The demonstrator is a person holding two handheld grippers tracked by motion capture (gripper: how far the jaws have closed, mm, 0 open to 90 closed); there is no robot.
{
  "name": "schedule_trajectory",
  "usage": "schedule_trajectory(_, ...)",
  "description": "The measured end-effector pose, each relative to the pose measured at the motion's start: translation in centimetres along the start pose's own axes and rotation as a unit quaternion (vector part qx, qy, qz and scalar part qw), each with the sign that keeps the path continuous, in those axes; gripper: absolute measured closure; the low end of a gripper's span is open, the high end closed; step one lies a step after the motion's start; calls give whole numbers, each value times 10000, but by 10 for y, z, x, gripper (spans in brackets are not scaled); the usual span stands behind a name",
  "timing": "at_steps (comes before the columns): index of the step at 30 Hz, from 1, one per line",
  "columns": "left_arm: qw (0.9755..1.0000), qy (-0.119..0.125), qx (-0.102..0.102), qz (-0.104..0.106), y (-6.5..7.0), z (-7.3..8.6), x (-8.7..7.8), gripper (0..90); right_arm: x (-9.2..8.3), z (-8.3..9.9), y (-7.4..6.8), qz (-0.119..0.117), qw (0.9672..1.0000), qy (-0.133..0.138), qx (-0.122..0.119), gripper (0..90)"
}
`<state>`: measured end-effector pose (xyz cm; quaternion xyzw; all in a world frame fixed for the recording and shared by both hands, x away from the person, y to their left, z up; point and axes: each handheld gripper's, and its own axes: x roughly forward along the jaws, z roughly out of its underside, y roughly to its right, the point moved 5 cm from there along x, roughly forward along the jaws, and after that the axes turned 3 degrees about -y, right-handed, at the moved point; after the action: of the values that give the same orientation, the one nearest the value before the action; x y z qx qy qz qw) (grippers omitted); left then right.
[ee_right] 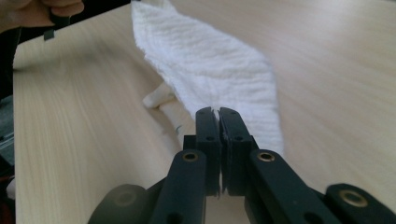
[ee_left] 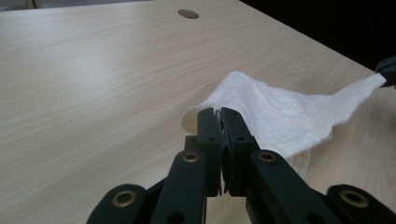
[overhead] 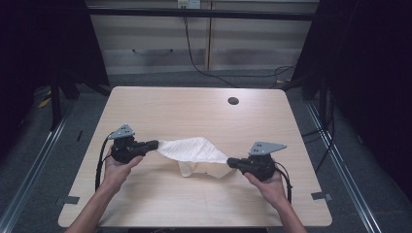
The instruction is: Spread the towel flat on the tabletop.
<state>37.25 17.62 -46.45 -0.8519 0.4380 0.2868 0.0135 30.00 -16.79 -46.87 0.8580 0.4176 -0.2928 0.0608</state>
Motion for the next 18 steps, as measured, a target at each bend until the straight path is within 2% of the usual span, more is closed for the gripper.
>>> schedule_trajectory(2, 10000, 57, 44, 4, 2, -5, -3, 876, -7, -11, 4, 100, 9999, 136, 2, 878)
schedule_trajectory(8, 9989, 472, 27, 22, 3, -31, -26, 879, -25, -41, 10, 294, 9987, 402, -94, 879)
schedule_trajectory(13, 9970, 750, 176, 21, 10, -55, -45, 879, -39, -64, 8, 375, 9968, 691, -173, 879)
schedule_trajectory(14, 9970, 750, 176, 21, 10, -55, -45, 879, -39, -64, 8, 375, 9968, 691, -173, 879)
schedule_trajectory(15, 9961, 842, 255, 13, 13, -63, -52, 879, -44, -73, 7, 430, 9957, 794, -205, 879)
schedule_trajectory(18, 9953, 917, 317, 53, 16, -71, -57, 879, -54, -84, 8, 497, 9939, 964, -213, 879)
